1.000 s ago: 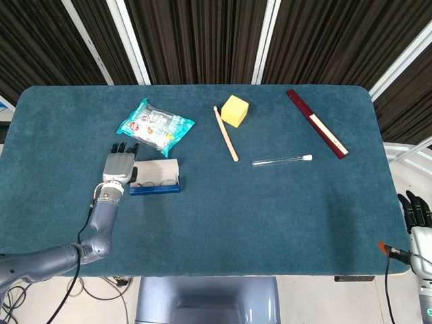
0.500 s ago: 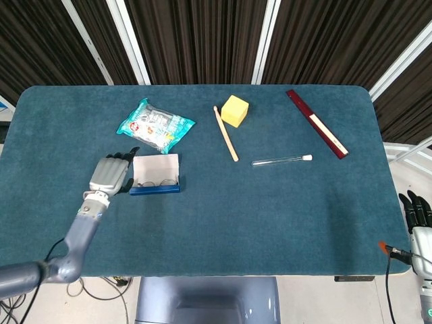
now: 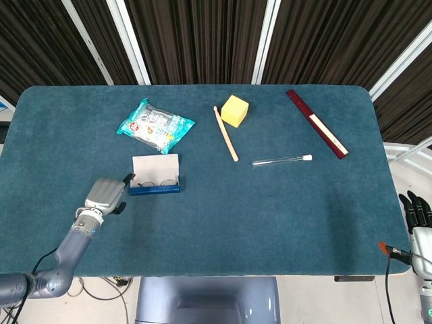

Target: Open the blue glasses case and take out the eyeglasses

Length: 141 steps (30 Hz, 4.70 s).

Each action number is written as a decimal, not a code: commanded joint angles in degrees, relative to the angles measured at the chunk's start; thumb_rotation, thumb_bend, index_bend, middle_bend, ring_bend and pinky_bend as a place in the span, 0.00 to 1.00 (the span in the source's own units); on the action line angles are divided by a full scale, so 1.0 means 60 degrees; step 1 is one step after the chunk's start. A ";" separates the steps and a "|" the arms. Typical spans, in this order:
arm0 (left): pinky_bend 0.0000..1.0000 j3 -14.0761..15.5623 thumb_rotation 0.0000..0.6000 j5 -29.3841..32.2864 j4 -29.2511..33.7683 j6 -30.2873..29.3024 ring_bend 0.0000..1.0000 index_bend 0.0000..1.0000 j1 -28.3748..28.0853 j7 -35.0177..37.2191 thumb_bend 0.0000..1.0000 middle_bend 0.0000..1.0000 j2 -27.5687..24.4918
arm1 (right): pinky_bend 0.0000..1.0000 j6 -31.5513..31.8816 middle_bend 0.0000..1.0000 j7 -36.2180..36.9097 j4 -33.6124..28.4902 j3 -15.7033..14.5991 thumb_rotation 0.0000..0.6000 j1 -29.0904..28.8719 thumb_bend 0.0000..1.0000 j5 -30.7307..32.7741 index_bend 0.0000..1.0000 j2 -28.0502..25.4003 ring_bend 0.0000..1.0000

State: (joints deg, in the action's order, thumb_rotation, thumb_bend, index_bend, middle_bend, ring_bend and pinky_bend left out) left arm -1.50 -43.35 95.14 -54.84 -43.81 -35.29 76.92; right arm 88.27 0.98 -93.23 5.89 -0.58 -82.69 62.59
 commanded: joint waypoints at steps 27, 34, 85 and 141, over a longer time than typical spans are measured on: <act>0.85 0.0938 1.00 0.1301 0.2391 0.0489 0.76 0.26 -0.0682 -0.1395 0.36 0.84 -0.0744 | 0.19 -0.0022 0.00 0.0029 -0.0074 -0.0022 1.00 -0.0003 0.13 -0.0044 0.00 -0.0022 0.00; 0.85 0.0848 1.00 0.1378 0.3018 0.0503 0.76 0.16 -0.1170 -0.1806 0.36 0.84 -0.0283 | 0.19 -0.0021 0.00 0.0057 -0.0094 -0.0011 1.00 0.0001 0.13 -0.0025 0.00 -0.0035 0.00; 0.91 -0.0508 1.00 0.5103 0.0349 -0.0260 0.87 0.24 -0.2626 -0.1864 0.24 0.95 0.1011 | 0.19 -0.0034 0.00 0.0057 -0.0186 -0.0001 1.00 0.0019 0.15 0.0032 0.00 -0.0086 0.00; 1.00 -0.1433 1.00 0.3796 0.0258 -0.3263 1.00 0.44 -0.1356 -0.1275 0.36 1.00 0.2976 | 0.19 -0.0058 0.00 0.0158 -0.0261 -0.0024 1.00 -0.0012 0.16 -0.0064 0.00 -0.0119 0.00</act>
State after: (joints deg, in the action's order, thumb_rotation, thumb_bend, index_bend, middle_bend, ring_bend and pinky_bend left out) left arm -9.89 -20.80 96.66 -74.46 -52.01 -42.83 94.62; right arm 87.92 1.93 -94.80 5.74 -0.65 -83.06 61.88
